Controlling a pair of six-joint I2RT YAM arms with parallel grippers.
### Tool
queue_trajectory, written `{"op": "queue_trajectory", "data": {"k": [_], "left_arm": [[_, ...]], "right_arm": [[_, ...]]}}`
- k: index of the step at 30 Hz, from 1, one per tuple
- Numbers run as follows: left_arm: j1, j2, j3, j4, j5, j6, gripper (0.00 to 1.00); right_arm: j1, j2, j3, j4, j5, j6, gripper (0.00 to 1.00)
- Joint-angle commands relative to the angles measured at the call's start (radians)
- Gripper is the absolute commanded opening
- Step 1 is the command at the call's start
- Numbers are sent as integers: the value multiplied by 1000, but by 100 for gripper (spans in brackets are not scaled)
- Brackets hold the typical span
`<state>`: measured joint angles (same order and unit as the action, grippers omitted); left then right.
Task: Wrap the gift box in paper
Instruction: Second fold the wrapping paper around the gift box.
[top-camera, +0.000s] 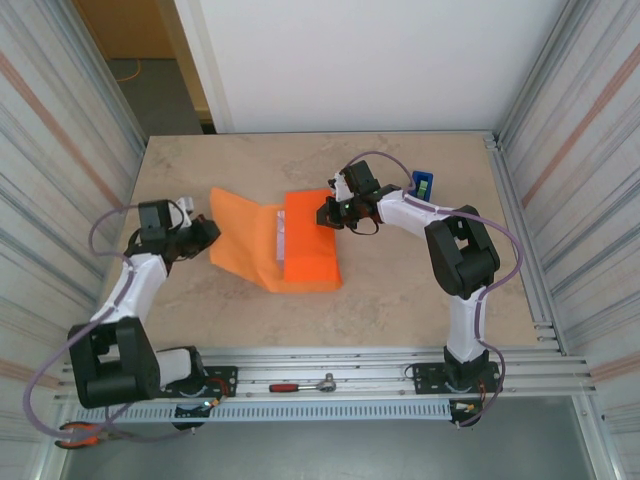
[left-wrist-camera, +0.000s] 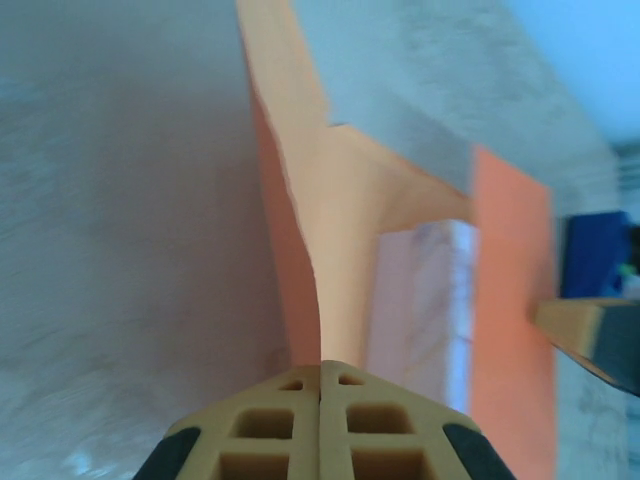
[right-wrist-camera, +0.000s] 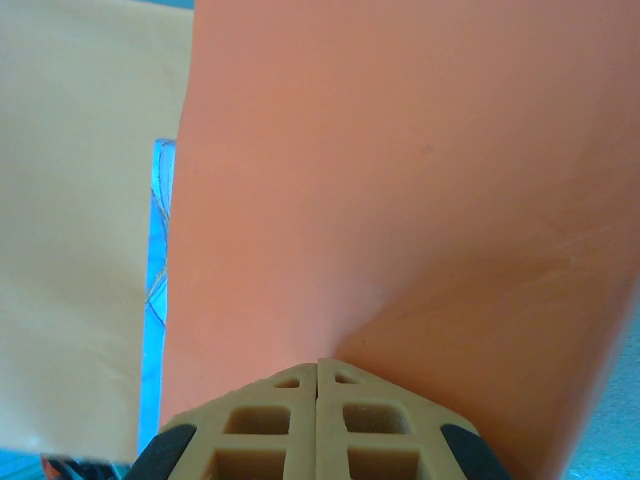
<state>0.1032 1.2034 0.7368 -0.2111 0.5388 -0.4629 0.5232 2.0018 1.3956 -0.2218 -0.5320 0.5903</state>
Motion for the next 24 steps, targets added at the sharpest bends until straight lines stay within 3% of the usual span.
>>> {"op": "queue_trajectory", "data": {"k": [1, 11, 18, 24], "left_arm": [[-65, -65, -9, 72, 59, 33, 6], [-305, -36, 19, 119, 6, -51, 6], [-463, 81, 51, 242, -60, -227, 6], [-604, 206, 139, 291, -129, -296, 5]], "right_arm": [[22, 56, -47, -50, 45, -11, 0], [29, 63, -48, -48, 45, -9, 0], [29, 64, -49, -48, 47, -6, 0], [33, 66, -53, -43, 46, -3, 0]]}}
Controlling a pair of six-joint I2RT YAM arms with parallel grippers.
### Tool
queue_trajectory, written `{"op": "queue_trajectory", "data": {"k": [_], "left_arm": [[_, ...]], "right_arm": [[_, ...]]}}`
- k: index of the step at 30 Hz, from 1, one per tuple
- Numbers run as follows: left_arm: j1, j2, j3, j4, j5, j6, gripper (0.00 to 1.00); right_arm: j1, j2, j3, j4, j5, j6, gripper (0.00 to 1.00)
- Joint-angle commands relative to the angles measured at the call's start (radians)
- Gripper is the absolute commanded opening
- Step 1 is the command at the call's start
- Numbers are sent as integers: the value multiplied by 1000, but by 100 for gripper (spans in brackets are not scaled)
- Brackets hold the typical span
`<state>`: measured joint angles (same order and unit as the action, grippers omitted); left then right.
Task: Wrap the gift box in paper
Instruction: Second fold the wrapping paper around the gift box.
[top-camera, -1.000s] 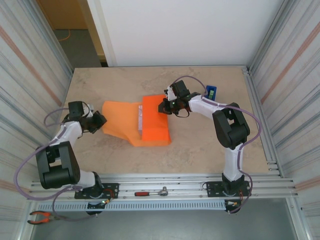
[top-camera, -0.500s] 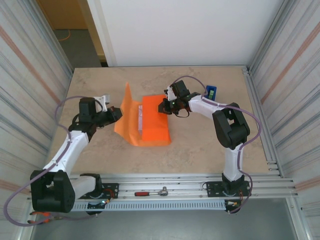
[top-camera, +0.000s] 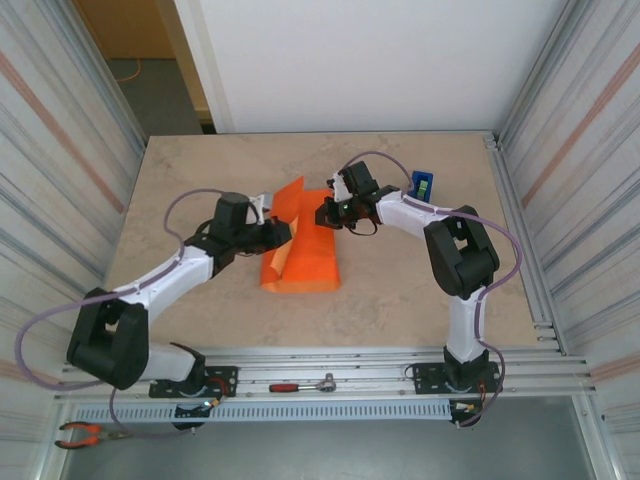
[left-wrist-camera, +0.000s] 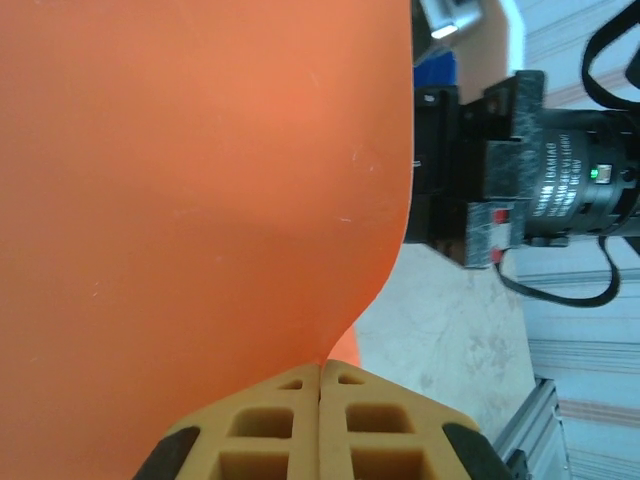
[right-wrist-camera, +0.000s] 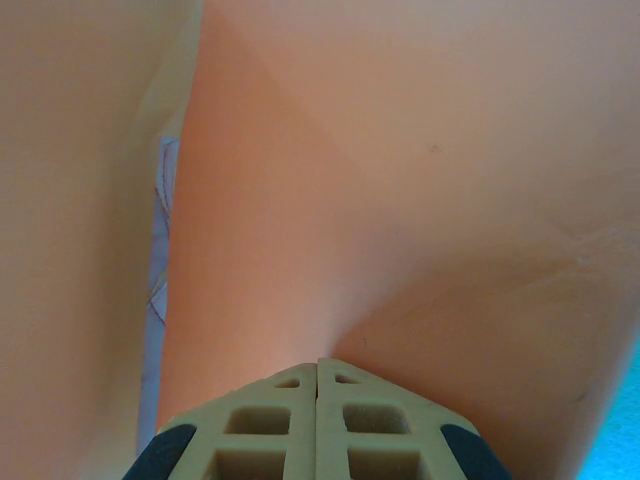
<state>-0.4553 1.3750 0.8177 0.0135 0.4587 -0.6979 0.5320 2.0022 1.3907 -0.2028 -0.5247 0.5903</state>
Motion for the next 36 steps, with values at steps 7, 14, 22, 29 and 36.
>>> {"op": "queue_trajectory", "data": {"k": [7, 14, 22, 29, 36], "left_arm": [[-145, 204, 115, 117, -80, -100, 3], [-169, 270, 117, 149, -90, -102, 2], [-179, 288, 135, 163, -116, -122, 2], [-180, 343, 75, 221, -130, -161, 0], [-180, 365, -11, 260, -162, -198, 0]], "right_arm": [[26, 71, -55, -52, 37, 3, 0], [25, 67, -67, -42, 34, 9, 0], [28, 69, -75, -37, 31, 11, 0], [31, 67, -86, -30, 28, 19, 0], [12, 44, -48, -56, -5, 19, 0]]}}
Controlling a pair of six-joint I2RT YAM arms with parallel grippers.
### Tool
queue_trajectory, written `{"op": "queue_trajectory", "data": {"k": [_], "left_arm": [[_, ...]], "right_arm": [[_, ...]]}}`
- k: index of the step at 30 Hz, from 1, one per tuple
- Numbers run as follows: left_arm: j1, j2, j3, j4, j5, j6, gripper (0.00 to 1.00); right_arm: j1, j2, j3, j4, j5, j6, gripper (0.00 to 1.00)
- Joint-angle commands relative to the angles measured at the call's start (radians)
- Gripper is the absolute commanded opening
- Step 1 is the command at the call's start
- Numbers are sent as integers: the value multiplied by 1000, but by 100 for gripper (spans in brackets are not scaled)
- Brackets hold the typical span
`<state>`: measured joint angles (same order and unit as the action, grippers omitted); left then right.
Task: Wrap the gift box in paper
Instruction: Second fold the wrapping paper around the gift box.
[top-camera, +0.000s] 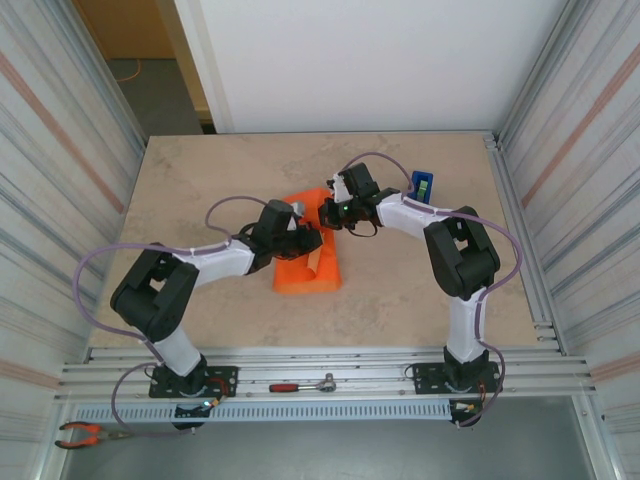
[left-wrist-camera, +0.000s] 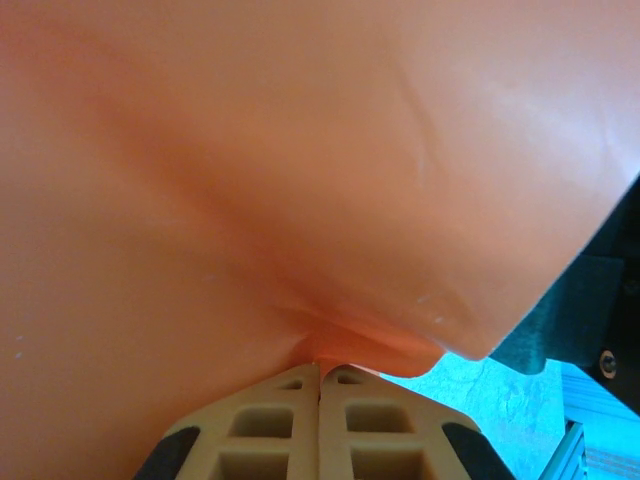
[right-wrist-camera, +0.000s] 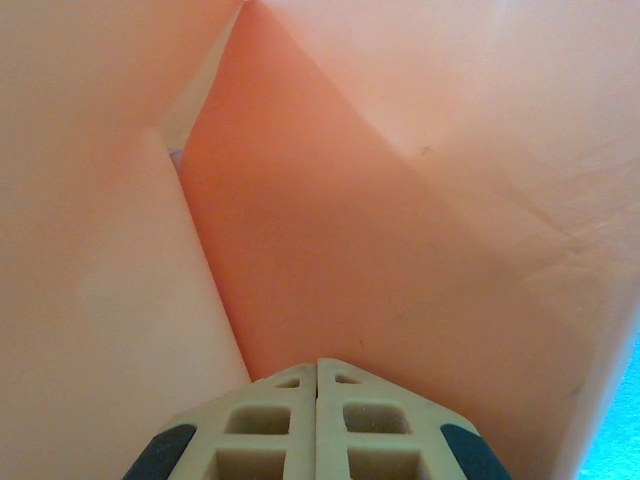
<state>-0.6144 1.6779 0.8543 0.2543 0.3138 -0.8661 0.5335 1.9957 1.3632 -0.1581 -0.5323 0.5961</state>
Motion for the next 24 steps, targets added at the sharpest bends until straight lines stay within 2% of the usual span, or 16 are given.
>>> {"op": "queue_trajectory", "data": {"k": [1, 6, 8, 12, 18, 20, 24], "left_arm": [[-21, 62, -54, 17, -23, -32, 0], [-21, 77, -60, 1, -29, -33, 0], [-21, 81, -60, -2, -32, -33, 0], [-21, 83, -60, -12, -35, -30, 0], [-22, 80, -54, -23, -37, -25, 0], [-21, 81, -54, -25, -36, -22, 0], [-22, 81, -47, -39, -41, -15, 0]], "right_arm": [[-1, 41, -8, -108, -5, 15, 0], [-63, -35, 34, -119, -49, 41, 1], [-87, -73, 38, -124, -51, 46, 8], [-129, -140, 6, -124, -16, 66, 32], [-137, -175, -30, -113, 30, 82, 61], [-127, -168, -29, -105, 30, 81, 66], [-93, -124, -2, -119, 31, 73, 70]]}}
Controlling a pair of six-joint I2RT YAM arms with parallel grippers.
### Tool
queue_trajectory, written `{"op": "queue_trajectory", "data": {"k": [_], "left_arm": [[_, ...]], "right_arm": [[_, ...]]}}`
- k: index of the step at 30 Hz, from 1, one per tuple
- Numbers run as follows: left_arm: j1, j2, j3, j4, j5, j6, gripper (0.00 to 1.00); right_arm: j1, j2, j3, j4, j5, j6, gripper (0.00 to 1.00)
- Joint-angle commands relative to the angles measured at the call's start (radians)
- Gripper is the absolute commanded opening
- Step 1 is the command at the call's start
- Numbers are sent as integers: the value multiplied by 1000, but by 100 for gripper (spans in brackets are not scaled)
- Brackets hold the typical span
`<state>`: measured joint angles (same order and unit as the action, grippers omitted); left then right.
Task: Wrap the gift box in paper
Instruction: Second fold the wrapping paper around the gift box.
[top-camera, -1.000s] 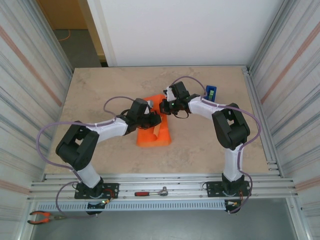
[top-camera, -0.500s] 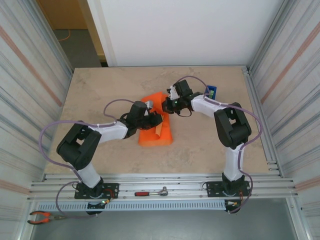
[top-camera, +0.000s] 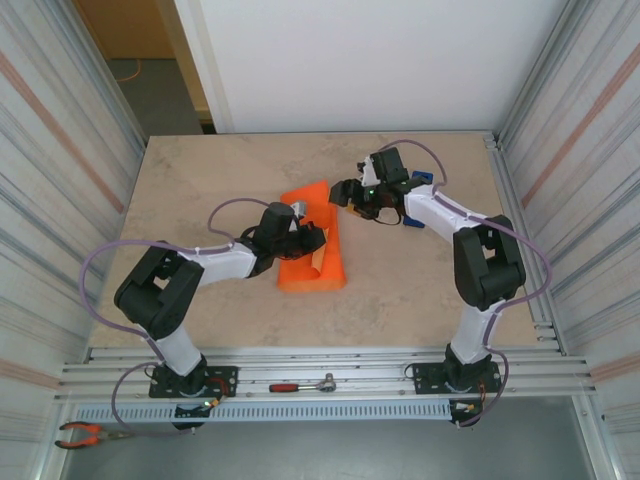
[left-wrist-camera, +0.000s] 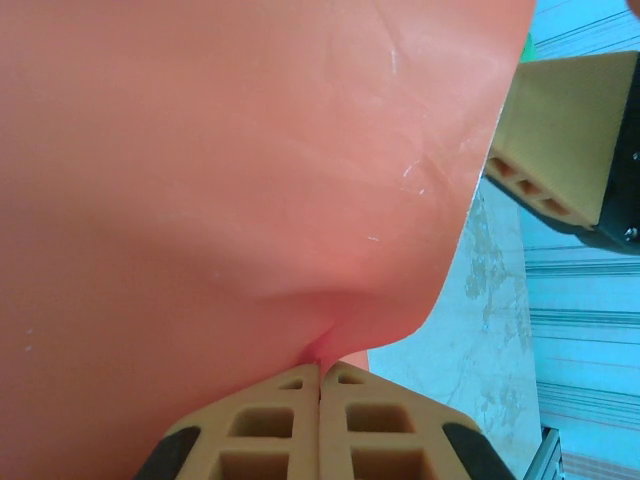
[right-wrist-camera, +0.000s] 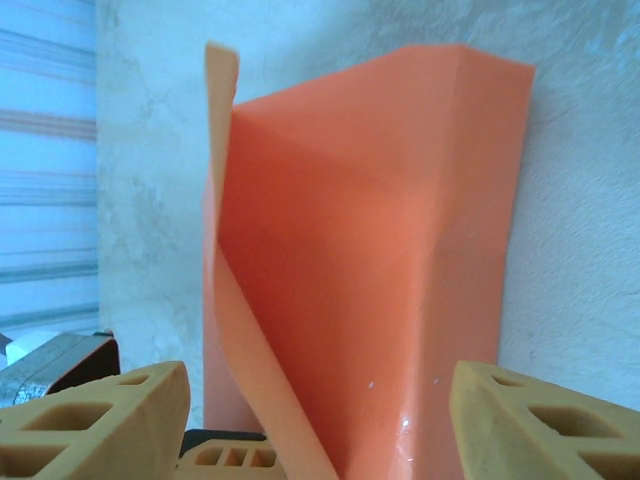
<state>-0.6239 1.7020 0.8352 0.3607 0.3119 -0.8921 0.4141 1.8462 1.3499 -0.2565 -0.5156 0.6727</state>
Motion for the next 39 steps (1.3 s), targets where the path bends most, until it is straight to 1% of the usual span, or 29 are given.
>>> {"op": "queue_trajectory", "data": {"k": [1, 3, 4, 5, 10, 12, 16, 20, 21, 22, 24, 26, 29, 32, 34, 39], "left_arm": [[-12, 58, -25, -147, -39, 12, 0], [-11, 59, -20, -151, -38, 14, 0], [-11, 60, -18, -152, -38, 15, 0], [-13, 61, -16, -154, -38, 15, 0], [-11, 62, -9, -159, -34, 18, 0], [-13, 62, -6, -162, -32, 21, 0], [-11, 55, 2, -171, -29, 24, 0], [-10, 32, 23, -192, -10, 41, 0], [-9, 25, 31, -195, 0, 48, 0], [-4, 18, 47, -198, 29, 59, 3], [14, 9, 83, -194, 111, 80, 14], [38, -3, 136, -204, 209, 104, 27], [76, -39, 214, -274, 283, 153, 42], [119, -90, 252, -327, 309, 194, 51], [158, -120, 247, -360, 297, 218, 53], [265, -172, 155, -391, 236, 270, 57]], "right_arm": [[34, 37, 20, -26, 18, -6, 71], [50, 59, 30, -30, 22, -12, 74], [56, 66, 33, -33, 27, -12, 78], [60, 74, 35, -35, 33, -13, 80], [68, 112, 35, -44, 51, -14, 82], [68, 132, 35, -47, 51, -13, 81], [65, 156, 28, -46, 40, -16, 72], [54, 158, -2, -27, 30, -12, 57], [52, 157, -10, -24, 31, -10, 56], [50, 155, -19, -20, 29, -10, 54], [46, 153, -28, -13, 26, -9, 49], [46, 155, -35, -11, 23, -10, 45], [45, 153, -46, -8, 21, -10, 42], [43, 153, -52, -1, 14, -8, 41], [44, 153, -56, 0, 11, -9, 40], [45, 156, -63, 3, 6, -7, 38]]}}
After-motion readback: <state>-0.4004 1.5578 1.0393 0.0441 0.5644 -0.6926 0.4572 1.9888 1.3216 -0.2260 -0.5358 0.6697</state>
